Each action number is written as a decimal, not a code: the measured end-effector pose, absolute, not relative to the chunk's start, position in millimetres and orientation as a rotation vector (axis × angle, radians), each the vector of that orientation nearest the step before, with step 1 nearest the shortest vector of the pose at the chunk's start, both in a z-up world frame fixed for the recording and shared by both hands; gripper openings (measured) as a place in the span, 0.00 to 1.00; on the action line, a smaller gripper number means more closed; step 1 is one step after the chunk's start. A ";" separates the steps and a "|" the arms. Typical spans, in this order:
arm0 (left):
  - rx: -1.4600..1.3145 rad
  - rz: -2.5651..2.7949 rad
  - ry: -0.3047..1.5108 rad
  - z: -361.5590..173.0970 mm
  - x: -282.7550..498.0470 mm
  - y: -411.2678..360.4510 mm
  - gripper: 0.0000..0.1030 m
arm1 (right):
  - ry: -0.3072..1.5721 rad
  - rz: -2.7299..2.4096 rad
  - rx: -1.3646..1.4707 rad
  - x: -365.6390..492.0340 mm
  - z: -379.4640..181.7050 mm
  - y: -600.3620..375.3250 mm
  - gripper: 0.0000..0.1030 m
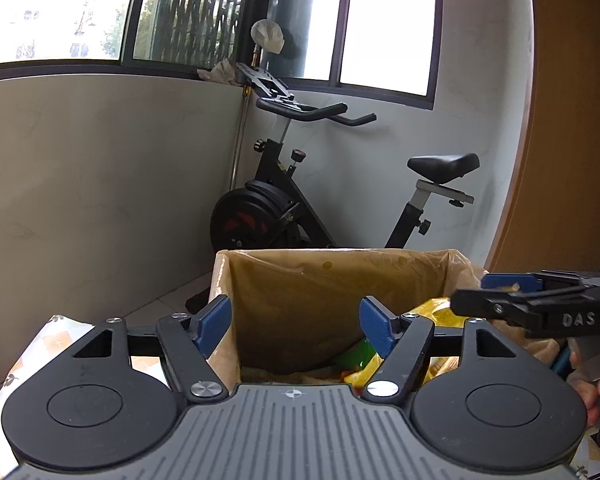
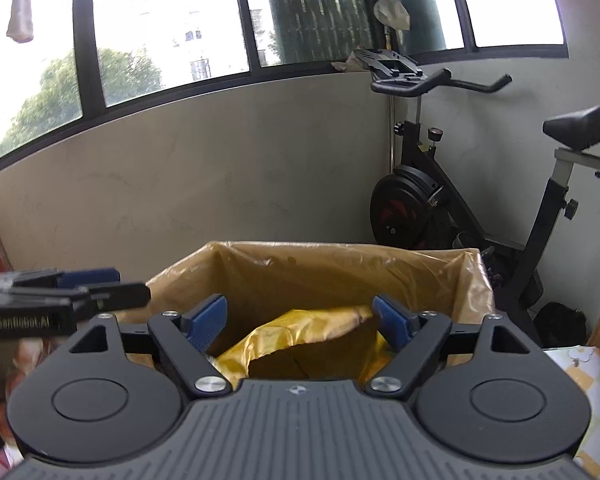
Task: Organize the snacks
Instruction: 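Open both tools over the box to drop the two packets in, then move both open tools back down to the remaining snacks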
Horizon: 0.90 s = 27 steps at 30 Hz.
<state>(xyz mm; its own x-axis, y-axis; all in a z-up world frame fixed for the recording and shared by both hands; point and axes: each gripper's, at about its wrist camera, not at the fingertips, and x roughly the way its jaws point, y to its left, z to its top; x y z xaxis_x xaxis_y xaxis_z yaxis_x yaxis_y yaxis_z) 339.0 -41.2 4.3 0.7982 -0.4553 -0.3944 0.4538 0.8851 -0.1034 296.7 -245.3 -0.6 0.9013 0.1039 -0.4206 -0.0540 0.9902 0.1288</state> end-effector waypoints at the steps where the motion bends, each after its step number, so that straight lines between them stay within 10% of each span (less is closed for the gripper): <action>1: -0.006 -0.489 0.424 4.2 335.9 -38.6 0.71 | 0.438 0.085 0.094 290.0 -0.5 -243.2 0.80; 27: -0.051 -0.484 0.488 -55.4 269.1 -4.6 0.71 | 0.382 0.065 -0.005 185.2 -50.0 -218.2 0.80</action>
